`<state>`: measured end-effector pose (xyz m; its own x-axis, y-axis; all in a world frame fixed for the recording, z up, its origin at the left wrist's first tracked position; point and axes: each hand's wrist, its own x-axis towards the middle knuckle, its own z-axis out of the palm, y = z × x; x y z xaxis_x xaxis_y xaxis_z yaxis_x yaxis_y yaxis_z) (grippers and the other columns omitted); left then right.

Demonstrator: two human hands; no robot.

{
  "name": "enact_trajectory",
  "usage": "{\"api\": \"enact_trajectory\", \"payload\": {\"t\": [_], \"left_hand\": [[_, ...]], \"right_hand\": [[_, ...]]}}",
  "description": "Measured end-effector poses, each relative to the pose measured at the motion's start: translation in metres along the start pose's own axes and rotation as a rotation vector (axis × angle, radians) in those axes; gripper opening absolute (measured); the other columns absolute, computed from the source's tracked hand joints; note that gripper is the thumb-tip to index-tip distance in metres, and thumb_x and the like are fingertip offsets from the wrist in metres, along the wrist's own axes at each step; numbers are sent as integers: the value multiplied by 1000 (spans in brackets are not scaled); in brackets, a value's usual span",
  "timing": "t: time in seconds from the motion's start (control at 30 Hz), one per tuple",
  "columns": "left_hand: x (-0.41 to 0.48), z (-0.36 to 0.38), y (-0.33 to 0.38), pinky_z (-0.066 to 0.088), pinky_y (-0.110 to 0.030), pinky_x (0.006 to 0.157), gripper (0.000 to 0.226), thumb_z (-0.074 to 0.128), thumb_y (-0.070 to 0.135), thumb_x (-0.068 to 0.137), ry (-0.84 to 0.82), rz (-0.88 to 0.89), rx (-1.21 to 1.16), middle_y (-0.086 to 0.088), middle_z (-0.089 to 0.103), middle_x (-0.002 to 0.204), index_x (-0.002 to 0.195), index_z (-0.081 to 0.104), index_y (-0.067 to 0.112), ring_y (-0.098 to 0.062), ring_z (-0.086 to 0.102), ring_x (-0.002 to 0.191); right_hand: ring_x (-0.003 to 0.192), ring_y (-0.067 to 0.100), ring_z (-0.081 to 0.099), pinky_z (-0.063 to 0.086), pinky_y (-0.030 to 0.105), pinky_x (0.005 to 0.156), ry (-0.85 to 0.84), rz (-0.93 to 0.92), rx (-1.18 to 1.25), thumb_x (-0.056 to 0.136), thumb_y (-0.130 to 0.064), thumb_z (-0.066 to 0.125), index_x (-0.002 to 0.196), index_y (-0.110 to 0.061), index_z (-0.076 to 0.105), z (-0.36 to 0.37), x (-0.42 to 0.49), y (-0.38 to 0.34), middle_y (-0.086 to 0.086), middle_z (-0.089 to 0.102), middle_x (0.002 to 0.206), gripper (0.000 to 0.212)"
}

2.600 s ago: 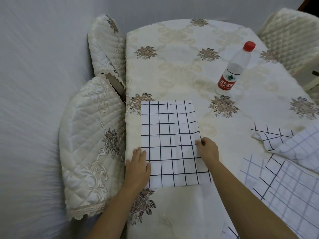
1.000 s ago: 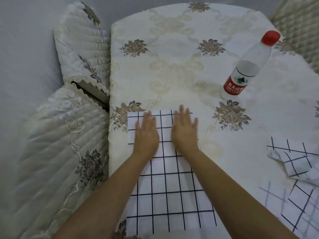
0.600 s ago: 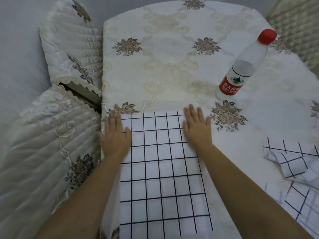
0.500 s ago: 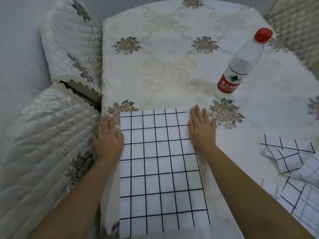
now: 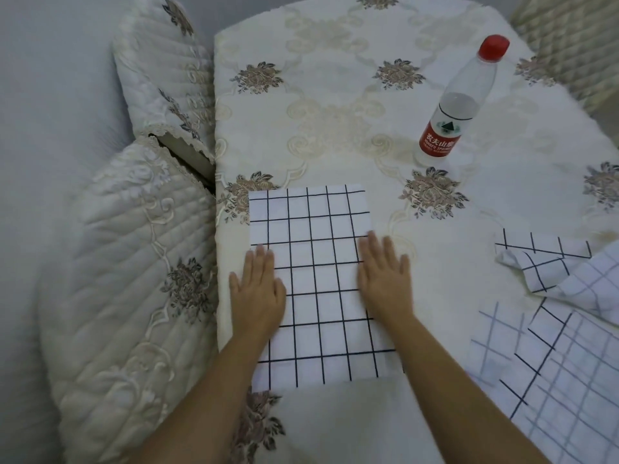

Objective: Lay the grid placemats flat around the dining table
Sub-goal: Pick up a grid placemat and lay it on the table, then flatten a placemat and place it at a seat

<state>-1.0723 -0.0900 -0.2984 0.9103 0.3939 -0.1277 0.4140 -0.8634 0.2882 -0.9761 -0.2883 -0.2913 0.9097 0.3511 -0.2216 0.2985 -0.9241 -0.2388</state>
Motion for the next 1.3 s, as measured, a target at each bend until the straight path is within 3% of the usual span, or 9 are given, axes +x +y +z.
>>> {"api": "enact_trajectory", "payload": {"t": [0.1,0.3,0.43,0.67,0.8,0.9,1.0,1.17,1.3], "left_hand": [[-22,-6,-25,13,-55,114,70,0,40,84,12,-79,20,-1,5,156,147,12,14,-20,6,145],[-46,-9,9,29,-65,96,57,28,14,76,53,-9,134,-31,45,135,126,46,-8,-44,34,130],[-74,17,51,37,-53,103,47,28,18,88,-14,203,25,-19,47,138,129,40,0,-27,21,137],[-104,13,-1,11,-47,111,62,11,38,87,-33,89,73,-1,10,154,145,11,15,-18,9,142],[-123,8,-23,29,-57,106,59,21,30,88,10,26,-2,-9,30,150,141,31,5,-27,29,139],[-132,-6,-10,18,-46,116,48,32,19,93,24,-181,-327,-4,24,154,139,39,8,-23,16,144],[-146,-33,30,39,-44,102,34,41,8,91,84,-387,-770,-8,48,133,122,54,13,-33,46,122],[-186,-45,84,47,-17,62,22,43,2,92,-85,-306,-1134,-4,60,108,99,57,17,-12,58,89],[-220,-35,101,46,-14,60,25,36,-1,93,-226,-239,-1102,0,61,93,95,54,16,-10,61,80]], "right_hand": [[146,18,-4,2,47,115,42,91,-8,86,-44,-6,148,-27,0,-2,-16,33,-11,-14,151,65],[144,22,13,12,44,114,150,410,420,96,-9,34,141,-10,36,-17,-34,-9,5,22,155,45],[136,31,35,29,56,106,105,-44,206,85,-21,27,133,-11,50,13,-74,-54,10,41,146,54],[141,7,-5,4,44,116,54,41,74,85,-47,3,148,-29,13,26,-114,13,-17,-4,151,66],[145,12,-5,0,44,116,89,153,117,92,-44,6,149,-28,9,23,-131,34,-15,-7,153,59],[144,18,17,10,45,116,129,423,765,98,-18,36,139,-19,40,0,-134,18,-4,28,152,41],[124,17,45,34,37,108,233,611,1471,94,-7,41,123,-15,54,-33,-153,-2,1,52,127,32],[90,18,63,46,27,75,184,573,1613,94,-4,42,94,-18,59,-42,-210,-11,0,68,94,22],[84,18,65,47,26,74,237,641,1618,93,-4,44,93,-16,60,-40,-251,7,2,70,91,20]]}}
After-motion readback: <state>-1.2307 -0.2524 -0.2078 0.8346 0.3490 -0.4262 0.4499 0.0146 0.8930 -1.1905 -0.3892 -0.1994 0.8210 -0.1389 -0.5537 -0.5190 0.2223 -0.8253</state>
